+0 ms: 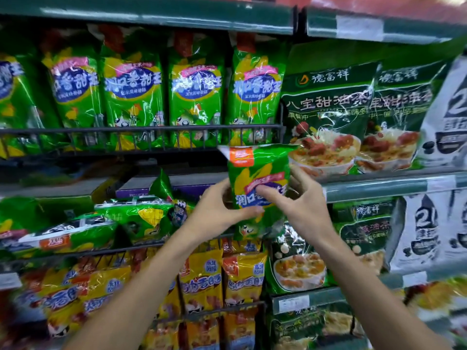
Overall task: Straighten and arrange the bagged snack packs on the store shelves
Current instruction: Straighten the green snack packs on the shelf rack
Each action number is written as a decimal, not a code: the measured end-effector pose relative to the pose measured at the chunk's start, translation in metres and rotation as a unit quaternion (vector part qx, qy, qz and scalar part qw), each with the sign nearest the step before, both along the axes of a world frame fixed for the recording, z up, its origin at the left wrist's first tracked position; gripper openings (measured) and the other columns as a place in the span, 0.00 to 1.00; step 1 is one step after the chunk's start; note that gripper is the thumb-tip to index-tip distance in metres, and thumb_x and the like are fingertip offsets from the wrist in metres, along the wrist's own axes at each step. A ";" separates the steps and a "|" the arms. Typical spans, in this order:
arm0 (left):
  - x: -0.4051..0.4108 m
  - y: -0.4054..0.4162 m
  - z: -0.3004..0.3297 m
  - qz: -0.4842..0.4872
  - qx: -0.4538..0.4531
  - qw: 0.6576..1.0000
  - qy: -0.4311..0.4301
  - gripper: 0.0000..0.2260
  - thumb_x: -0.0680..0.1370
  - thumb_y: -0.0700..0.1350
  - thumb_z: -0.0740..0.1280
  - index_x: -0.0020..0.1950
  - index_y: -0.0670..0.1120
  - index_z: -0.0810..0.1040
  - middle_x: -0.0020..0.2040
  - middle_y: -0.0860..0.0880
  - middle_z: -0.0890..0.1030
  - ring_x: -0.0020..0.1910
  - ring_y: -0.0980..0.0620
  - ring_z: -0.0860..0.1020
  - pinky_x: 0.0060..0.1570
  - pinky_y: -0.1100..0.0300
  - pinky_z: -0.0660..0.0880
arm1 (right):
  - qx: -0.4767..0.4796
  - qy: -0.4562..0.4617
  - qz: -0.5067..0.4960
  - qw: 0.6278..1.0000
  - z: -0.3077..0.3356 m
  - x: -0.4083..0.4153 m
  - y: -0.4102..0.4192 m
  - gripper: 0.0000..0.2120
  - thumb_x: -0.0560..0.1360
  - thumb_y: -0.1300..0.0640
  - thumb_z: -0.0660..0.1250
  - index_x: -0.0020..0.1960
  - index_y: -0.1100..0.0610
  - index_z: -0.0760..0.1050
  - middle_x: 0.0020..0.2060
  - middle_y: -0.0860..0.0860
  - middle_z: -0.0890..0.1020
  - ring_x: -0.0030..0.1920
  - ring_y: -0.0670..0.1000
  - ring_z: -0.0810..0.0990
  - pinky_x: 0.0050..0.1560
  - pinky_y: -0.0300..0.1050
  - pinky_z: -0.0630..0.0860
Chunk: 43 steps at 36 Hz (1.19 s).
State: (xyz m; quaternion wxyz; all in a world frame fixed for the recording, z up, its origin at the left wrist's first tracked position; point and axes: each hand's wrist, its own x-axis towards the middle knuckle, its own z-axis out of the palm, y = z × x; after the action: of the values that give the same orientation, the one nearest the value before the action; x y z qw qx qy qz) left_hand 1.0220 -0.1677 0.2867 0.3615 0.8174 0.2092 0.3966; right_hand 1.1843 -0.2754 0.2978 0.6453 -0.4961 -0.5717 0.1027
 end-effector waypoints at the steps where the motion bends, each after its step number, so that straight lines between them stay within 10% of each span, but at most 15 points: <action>1: 0.002 0.003 -0.002 0.008 -0.003 1.000 -0.008 0.23 0.70 0.53 0.81 0.63 0.54 0.81 0.57 0.57 0.85 0.58 0.56 0.82 0.63 0.47 0.77 | 0.004 -0.009 -0.001 1.000 -0.001 -0.001 0.003 0.22 0.72 0.57 0.78 0.64 0.55 0.78 0.53 0.42 0.85 0.54 0.36 0.82 0.52 0.31 0.77; 7: 0.006 0.012 -0.009 0.041 -0.024 0.996 -0.074 0.19 0.69 0.51 0.79 0.58 0.53 0.82 0.54 0.55 0.87 0.54 0.56 0.84 0.57 0.53 0.80 | -0.016 -0.031 0.023 0.999 -0.016 0.011 0.023 0.29 0.74 0.58 0.76 0.73 0.56 0.71 0.63 0.46 0.82 0.64 0.45 0.80 0.65 0.44 0.77; 15: 0.008 0.025 -0.014 0.036 -0.065 0.991 -0.109 0.31 0.68 0.53 0.79 0.68 0.48 0.74 0.59 0.52 0.85 0.60 0.54 0.83 0.64 0.46 0.78 | -0.005 -0.102 -0.038 0.994 -0.037 0.012 0.037 0.29 0.79 0.60 0.72 0.77 0.51 0.67 0.63 0.36 0.79 0.64 0.38 0.78 0.65 0.38 0.75; 19: 0.012 0.026 -0.014 0.029 -0.053 0.995 -0.082 0.32 0.71 0.50 0.79 0.71 0.52 0.70 0.61 0.57 0.82 0.61 0.60 0.80 0.62 0.58 0.78 | -0.002 -0.083 -0.064 0.995 -0.048 0.012 0.040 0.27 0.79 0.58 0.71 0.75 0.53 0.67 0.60 0.36 0.80 0.60 0.35 0.80 0.62 0.36 0.77; 26: 0.018 0.020 -0.021 0.070 0.051 0.989 -0.118 0.27 0.72 0.49 0.80 0.68 0.45 0.77 0.62 0.50 0.78 0.62 0.54 0.78 0.63 0.50 0.77 | 0.016 -0.041 -0.084 0.996 -0.064 0.007 0.037 0.27 0.80 0.54 0.69 0.76 0.51 0.65 0.65 0.45 0.81 0.66 0.45 0.79 0.64 0.56 0.79; 30: 0.021 0.016 -0.028 0.094 0.095 0.978 -0.162 0.21 0.71 0.44 0.80 0.62 0.43 0.82 0.58 0.49 0.78 0.59 0.63 0.77 0.57 0.69 0.74 | 0.031 -0.084 -0.107 0.990 -0.068 0.009 0.038 0.27 0.82 0.56 0.67 0.78 0.53 0.63 0.63 0.47 0.82 0.62 0.42 0.80 0.61 0.52 0.80; 43: 0.020 0.018 -0.033 0.127 0.107 0.976 -0.143 0.21 0.71 0.47 0.81 0.62 0.45 0.81 0.59 0.52 0.79 0.59 0.61 0.78 0.54 0.66 0.78 | 0.051 -0.123 -0.131 0.982 -0.083 0.010 0.054 0.27 0.83 0.56 0.65 0.79 0.55 0.61 0.58 0.48 0.83 0.53 0.45 0.83 0.52 0.43 0.81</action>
State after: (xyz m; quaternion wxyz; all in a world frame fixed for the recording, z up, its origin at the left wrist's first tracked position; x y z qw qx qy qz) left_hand 1.0421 -0.1502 0.2541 0.2453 0.7528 0.2134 0.5723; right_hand 1.1941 -0.2212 0.2152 0.6024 -0.5423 -0.5810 -0.0740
